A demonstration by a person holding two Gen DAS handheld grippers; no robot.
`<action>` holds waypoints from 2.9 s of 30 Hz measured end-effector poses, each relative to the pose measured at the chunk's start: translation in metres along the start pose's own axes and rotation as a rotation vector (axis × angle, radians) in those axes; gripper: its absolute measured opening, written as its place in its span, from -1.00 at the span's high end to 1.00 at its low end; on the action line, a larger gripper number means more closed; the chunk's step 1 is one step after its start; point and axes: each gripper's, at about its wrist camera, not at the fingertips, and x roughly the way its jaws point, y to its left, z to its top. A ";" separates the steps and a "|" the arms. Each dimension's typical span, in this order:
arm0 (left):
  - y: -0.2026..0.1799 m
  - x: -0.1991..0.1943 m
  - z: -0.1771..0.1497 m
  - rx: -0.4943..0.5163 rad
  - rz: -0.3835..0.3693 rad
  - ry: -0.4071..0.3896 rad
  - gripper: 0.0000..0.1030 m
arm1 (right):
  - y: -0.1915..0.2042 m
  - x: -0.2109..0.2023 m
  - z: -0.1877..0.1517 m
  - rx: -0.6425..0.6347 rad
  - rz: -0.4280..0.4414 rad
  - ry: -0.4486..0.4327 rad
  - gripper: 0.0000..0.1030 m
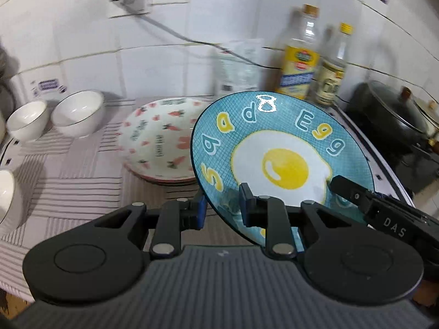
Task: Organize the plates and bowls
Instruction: 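Lift the blue egg plate and carry it toward the stacked plates, then lower the blue egg plate onto the bunny plate stack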
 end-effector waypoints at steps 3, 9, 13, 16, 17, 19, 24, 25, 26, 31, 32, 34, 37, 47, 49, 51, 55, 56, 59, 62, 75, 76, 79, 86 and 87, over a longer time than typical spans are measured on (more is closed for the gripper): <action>0.020 0.010 0.003 -0.059 0.020 0.026 0.57 | 0.013 0.016 0.001 -0.019 0.030 0.023 0.49; 0.044 0.028 0.000 -0.103 0.075 0.048 0.57 | 0.023 0.054 -0.010 -0.006 0.073 0.066 0.49; 0.055 0.037 0.006 -0.113 0.095 0.047 0.54 | 0.029 0.073 -0.010 0.000 0.093 0.071 0.49; 0.063 0.043 0.014 -0.129 0.103 0.047 0.54 | 0.033 0.086 -0.008 -0.007 0.099 0.072 0.49; 0.065 0.045 0.017 -0.134 0.104 0.047 0.54 | 0.035 0.090 -0.006 -0.007 0.104 0.073 0.49; 0.072 0.051 0.022 -0.145 0.105 0.056 0.54 | 0.038 0.097 -0.003 -0.017 0.105 0.078 0.49; 0.092 0.067 0.031 -0.221 0.077 0.111 0.54 | 0.049 0.115 0.004 -0.055 0.089 0.098 0.48; 0.094 0.069 0.032 -0.228 0.078 0.113 0.54 | 0.051 0.118 0.005 -0.070 0.086 0.098 0.48; 0.094 0.071 0.032 -0.228 0.086 0.111 0.54 | 0.052 0.121 0.006 -0.081 0.084 0.101 0.48; 0.099 0.080 0.038 -0.239 0.105 0.147 0.54 | 0.058 0.137 0.011 -0.103 0.068 0.135 0.48; 0.102 0.082 0.040 -0.247 0.105 0.161 0.54 | 0.060 0.140 0.012 -0.107 0.064 0.142 0.48; 0.105 0.086 0.043 -0.260 0.105 0.185 0.52 | 0.063 0.144 0.014 -0.122 0.057 0.158 0.48; 0.112 0.091 0.047 -0.278 0.104 0.209 0.52 | 0.069 0.149 0.015 -0.154 0.044 0.167 0.47; 0.129 0.108 0.049 -0.344 0.055 0.293 0.50 | 0.079 0.169 0.022 -0.213 0.007 0.227 0.47; 0.127 0.109 0.050 -0.338 0.064 0.298 0.50 | 0.078 0.172 0.022 -0.206 0.005 0.240 0.47; 0.127 0.111 0.051 -0.335 0.068 0.303 0.48 | 0.079 0.173 0.021 -0.213 0.001 0.243 0.47; 0.126 0.112 0.055 -0.328 0.087 0.309 0.47 | 0.087 0.173 0.023 -0.236 -0.036 0.257 0.46; 0.125 0.113 0.055 -0.323 0.093 0.310 0.47 | 0.090 0.173 0.023 -0.246 -0.048 0.261 0.45; 0.125 0.115 0.053 -0.321 0.097 0.326 0.47 | 0.103 0.173 0.020 -0.320 -0.101 0.271 0.34; 0.124 0.116 0.054 -0.313 0.106 0.324 0.46 | 0.111 0.174 0.015 -0.380 -0.156 0.270 0.29; 0.122 0.130 0.063 -0.325 0.096 0.411 0.46 | 0.103 0.187 0.017 -0.385 -0.154 0.258 0.22; 0.121 0.131 0.063 -0.323 0.098 0.410 0.46 | 0.101 0.188 0.017 -0.384 -0.152 0.256 0.22; 0.118 0.130 0.063 -0.307 0.111 0.404 0.46 | 0.095 0.191 0.016 -0.383 -0.133 0.251 0.22; 0.113 0.129 0.061 -0.284 0.132 0.389 0.46 | 0.097 0.194 0.013 -0.417 -0.139 0.222 0.22; 0.112 0.129 0.061 -0.273 0.137 0.384 0.46 | 0.099 0.194 0.013 -0.427 -0.145 0.219 0.22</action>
